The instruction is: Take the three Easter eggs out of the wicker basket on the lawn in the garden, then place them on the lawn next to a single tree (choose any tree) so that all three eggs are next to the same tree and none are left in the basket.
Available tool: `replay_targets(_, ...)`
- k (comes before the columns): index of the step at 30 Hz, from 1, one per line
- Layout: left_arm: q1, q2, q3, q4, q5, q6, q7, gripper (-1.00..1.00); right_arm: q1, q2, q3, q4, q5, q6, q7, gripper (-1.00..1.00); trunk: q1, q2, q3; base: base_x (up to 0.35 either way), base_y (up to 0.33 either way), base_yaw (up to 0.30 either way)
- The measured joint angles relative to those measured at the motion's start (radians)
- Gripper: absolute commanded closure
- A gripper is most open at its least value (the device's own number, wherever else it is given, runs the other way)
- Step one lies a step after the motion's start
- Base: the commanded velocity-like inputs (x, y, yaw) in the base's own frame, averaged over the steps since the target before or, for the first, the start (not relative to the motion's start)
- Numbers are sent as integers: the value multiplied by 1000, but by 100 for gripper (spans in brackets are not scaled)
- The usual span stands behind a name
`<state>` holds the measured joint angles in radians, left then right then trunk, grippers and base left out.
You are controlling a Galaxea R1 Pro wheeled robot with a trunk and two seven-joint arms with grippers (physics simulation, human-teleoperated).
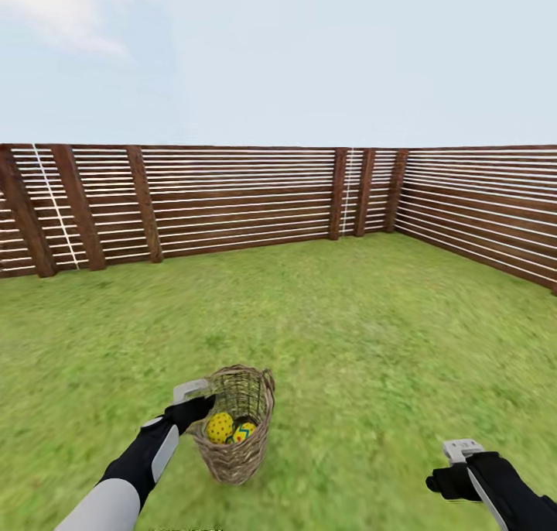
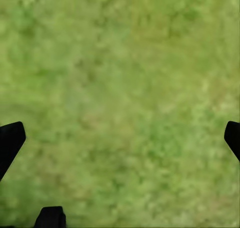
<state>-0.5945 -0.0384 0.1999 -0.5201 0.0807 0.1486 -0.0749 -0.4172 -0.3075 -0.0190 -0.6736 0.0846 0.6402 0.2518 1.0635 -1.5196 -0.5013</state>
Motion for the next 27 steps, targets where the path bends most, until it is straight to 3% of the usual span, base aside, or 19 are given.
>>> replay_targets(27, 0, 8, 8, -1, 0, 0, 0, -100, 0, 2, 1, 1, 0, 0, -6, -100, -104, 189, 85, 0, 0, 256)
